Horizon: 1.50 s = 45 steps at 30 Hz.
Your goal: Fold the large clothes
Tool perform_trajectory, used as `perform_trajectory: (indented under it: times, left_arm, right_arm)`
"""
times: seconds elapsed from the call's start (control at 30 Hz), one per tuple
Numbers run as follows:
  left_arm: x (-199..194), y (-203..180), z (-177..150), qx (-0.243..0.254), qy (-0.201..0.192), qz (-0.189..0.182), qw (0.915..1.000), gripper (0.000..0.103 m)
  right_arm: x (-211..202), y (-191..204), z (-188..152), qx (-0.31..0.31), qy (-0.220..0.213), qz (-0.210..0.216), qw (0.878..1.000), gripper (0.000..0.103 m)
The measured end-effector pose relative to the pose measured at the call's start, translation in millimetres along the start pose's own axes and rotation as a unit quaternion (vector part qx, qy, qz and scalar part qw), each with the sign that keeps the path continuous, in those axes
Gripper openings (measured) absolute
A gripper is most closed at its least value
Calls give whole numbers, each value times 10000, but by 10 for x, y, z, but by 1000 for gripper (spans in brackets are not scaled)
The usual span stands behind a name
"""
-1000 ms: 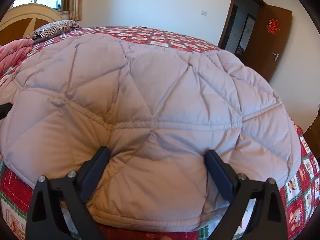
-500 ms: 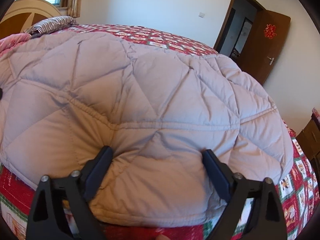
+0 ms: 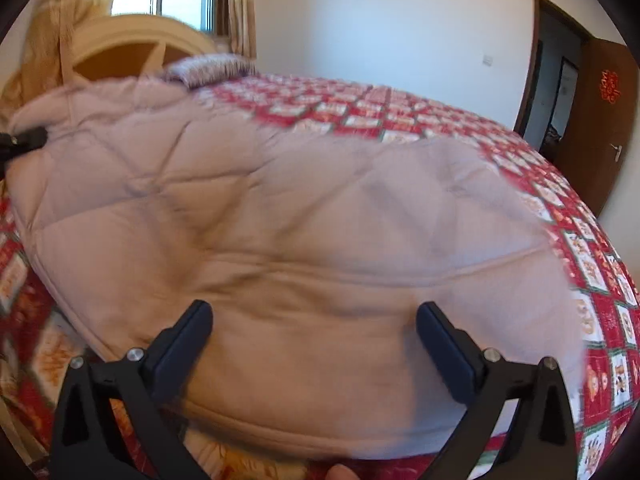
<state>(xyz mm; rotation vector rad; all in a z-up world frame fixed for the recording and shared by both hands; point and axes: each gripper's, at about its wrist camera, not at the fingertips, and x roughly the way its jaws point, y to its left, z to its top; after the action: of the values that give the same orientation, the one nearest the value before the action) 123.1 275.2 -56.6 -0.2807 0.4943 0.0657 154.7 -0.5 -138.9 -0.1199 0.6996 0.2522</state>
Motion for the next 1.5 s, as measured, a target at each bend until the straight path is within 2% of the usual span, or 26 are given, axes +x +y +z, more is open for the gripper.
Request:
perform_trajectory:
  times: [0.1, 0.27, 0.33, 0.4, 0.47, 0.53, 0.63, 0.7, 0.77, 0.87, 0.93, 1.03, 1.07, 1.1, 1.17, 1.3, 1.37, 1.43, 1.5]
  left_arm:
    - [-37, -328, 142, 370, -154, -59, 9992, 23]
    - [-44, -1308, 111, 1204, -467, -593, 9899, 23]
    - [-1, -1855, -78, 1665, -481, -966, 9801, 23]
    - [71, -2246, -274, 2030, -454, -1220, 9705, 23]
    - [234, -2634, -518, 2321, -215, -1498, 9609, 23]
    - [356, -2881, -745, 2568, -31, -1641, 9524, 23]
    - [537, -3216, -1179, 3161, 302, -1770, 9316, 23]
    - [570, -3349, -1453, 3627, 328, -1780, 9142, 23]
    - [559, -3393, -1572, 3837, 284, -1746, 9063, 23]
    - [513, -3362, -1533, 3769, 258, -1697, 9102, 23]
    - [459, -3404, -1495, 3896, 174, -1464, 9091, 27]
    - [300, -3522, -1488, 4182, -140, -993, 9028, 43]
    - [239, -3534, -1470, 4179, -249, -975, 9029, 54]
    - [125, -3531, -1431, 4091, -371, -1093, 9052, 71]
    - [-67, -3533, -1336, 3875, -551, -1297, 9110, 89]
    - [-354, -3378, -980, 3239, -539, -1751, 9282, 89]
    - [-357, -3218, -787, 2948, -625, -1649, 9391, 90]
    - [-185, -2917, -497, 2527, -686, -1093, 9589, 91]
    - [117, -2573, -234, 2039, -600, -414, 9763, 91]
  right_arm:
    - [-180, -394, -6, 282, -160, -256, 9991, 103]
    - [-217, -1328, -68, 1193, -18, -946, 9883, 103]
    - [-275, -1635, -142, 1564, -22, -1216, 9802, 103]
    - [-323, -1987, -260, 1917, 42, -1474, 9703, 103]
    - [-393, -2154, -359, 2168, 100, -1597, 9630, 103]
    - [-457, -2350, -476, 2387, 185, -1716, 9556, 103]
    - [-498, -2506, -612, 2569, 272, -1794, 9492, 103]
    - [-479, -2565, -707, 2638, 348, -1785, 9473, 103]
    - [-406, -2606, -797, 2691, 443, -1739, 9462, 103]
    - [-326, -2620, -865, 2690, 486, -1705, 9467, 103]
    - [-328, -2609, -864, 2653, 478, -1711, 9477, 103]
    - [-304, -2602, -851, 2617, 512, -1699, 9487, 103]
    - [-295, -2605, -848, 2617, 514, -1705, 9486, 103]
    - [-294, -2605, -853, 2610, 513, -1708, 9487, 103]
    - [-295, -2615, -850, 2619, 505, -1692, 9488, 103]
    - [-290, -2629, -835, 2628, 530, -1666, 9489, 103]
    - [-344, -2641, -776, 2627, 501, -1693, 9486, 101]
    - [-450, -2634, -628, 2577, 384, -1720, 9500, 84]
    - [-568, -2606, -318, 2445, 238, -1584, 9563, 76]
